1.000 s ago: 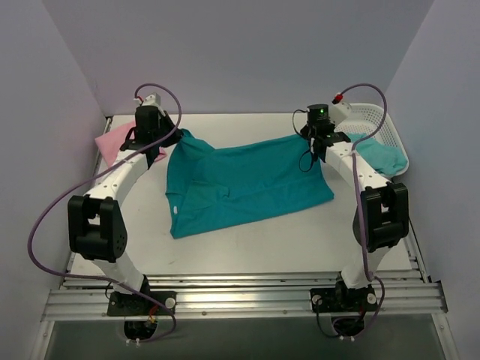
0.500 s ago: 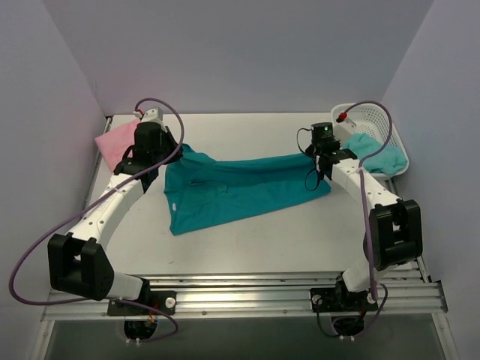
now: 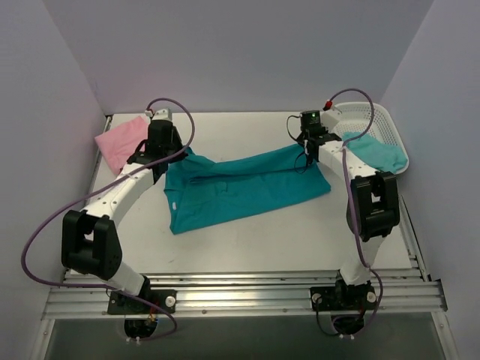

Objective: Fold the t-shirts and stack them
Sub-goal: Fold the tshirt

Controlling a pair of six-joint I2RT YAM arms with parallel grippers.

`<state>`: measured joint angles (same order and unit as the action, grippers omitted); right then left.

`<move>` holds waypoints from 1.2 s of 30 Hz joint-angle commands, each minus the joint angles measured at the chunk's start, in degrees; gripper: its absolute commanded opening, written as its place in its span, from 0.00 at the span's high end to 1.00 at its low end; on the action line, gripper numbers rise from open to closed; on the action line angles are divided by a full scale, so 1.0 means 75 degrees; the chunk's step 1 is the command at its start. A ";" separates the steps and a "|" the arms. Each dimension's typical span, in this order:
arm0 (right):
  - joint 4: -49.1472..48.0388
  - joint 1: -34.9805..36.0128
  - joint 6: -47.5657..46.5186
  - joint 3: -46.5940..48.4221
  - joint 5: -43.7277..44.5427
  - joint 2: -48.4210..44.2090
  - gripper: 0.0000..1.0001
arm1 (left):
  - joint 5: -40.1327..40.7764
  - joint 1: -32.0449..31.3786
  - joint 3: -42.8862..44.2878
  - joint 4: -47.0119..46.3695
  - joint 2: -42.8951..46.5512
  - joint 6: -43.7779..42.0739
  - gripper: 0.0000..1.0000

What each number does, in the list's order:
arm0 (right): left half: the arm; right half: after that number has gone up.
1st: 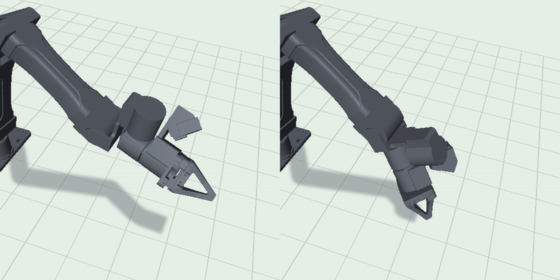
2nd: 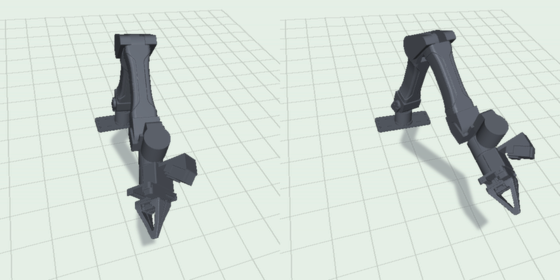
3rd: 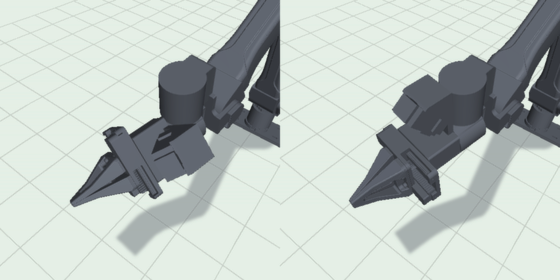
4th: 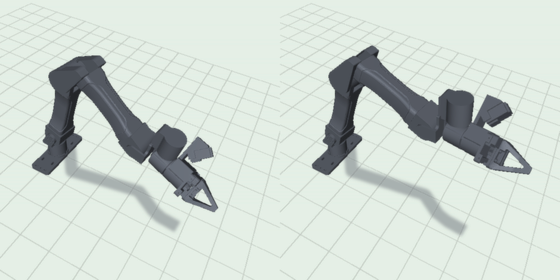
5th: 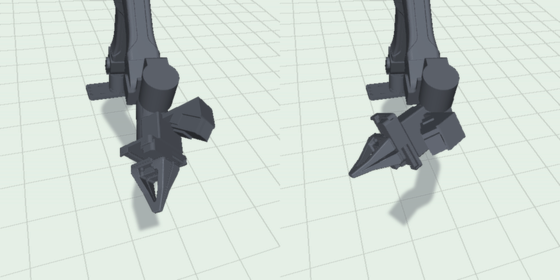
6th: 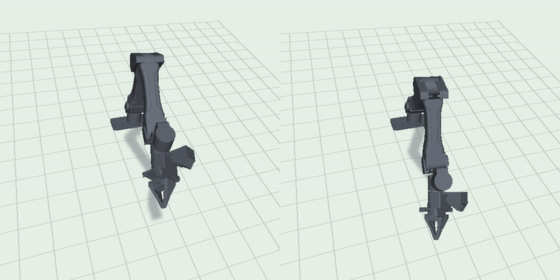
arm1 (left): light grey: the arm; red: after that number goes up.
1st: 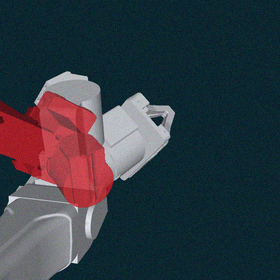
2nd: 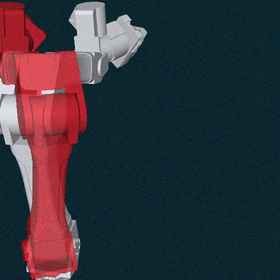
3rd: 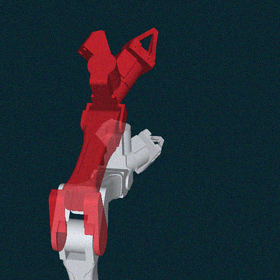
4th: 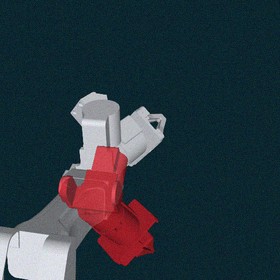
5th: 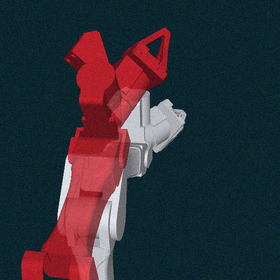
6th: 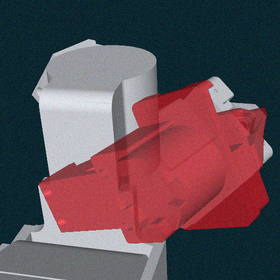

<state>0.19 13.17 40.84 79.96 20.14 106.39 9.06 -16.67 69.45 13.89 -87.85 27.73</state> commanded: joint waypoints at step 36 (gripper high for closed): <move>-0.0494 -0.0256 0.0016 -0.0946 0.0080 -0.0180 1.00 | 0.2201 -0.1058 -0.2053 -0.0833 0.0803 0.0182 0.98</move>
<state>-2.66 11.55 40.64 74.04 18.70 108.95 21.28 -22.96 54.68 9.39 -85.21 27.27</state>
